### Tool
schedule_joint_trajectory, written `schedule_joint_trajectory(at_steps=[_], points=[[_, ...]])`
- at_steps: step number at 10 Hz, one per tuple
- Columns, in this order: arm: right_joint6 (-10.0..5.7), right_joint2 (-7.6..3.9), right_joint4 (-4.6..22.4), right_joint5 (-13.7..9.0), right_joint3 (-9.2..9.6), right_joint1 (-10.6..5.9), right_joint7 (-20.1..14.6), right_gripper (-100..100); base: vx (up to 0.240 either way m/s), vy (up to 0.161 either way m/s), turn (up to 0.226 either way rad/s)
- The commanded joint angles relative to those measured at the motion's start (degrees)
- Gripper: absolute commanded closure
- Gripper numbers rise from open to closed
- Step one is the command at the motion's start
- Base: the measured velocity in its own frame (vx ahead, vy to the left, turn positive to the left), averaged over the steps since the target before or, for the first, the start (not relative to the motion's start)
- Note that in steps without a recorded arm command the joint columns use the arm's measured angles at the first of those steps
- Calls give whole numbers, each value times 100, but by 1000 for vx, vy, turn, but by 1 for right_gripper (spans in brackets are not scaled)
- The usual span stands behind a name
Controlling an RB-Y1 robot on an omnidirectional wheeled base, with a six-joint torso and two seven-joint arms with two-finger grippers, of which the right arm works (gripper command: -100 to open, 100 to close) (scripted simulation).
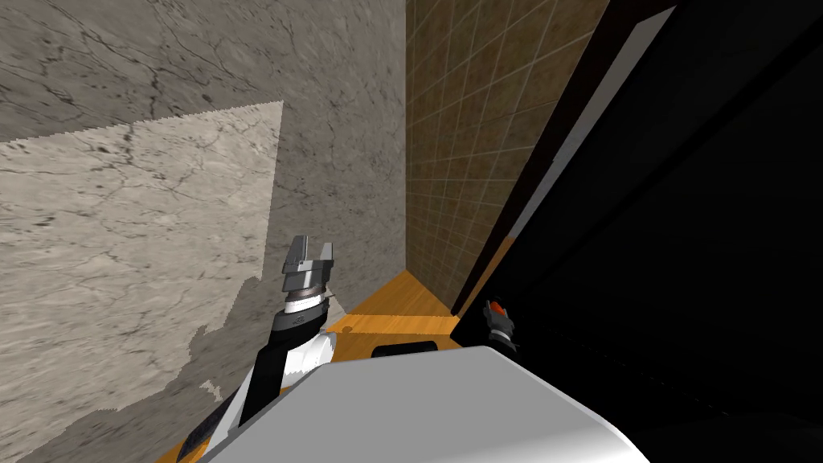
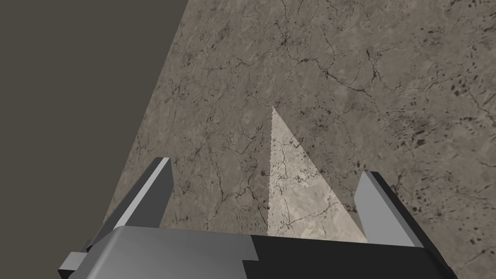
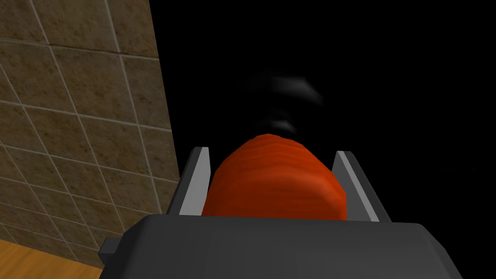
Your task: Pull the door open
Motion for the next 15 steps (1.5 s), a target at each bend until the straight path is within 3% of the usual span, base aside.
schedule_joint_trajectory(at_steps=[1, 9, 11, 15], points=[[-11, 2, -5, -4, -5, 0, -7, 100, 0, 0, 0], [38, -178, -335, 441, 693, 111, -345, 100, -239, 1, 76], [47, -184, -303, 445, 704, 94, -356, 100, -171, 4, 41], [-39, -336, -407, 610, 1008, 216, -562, 100, -197, -2, 81]])
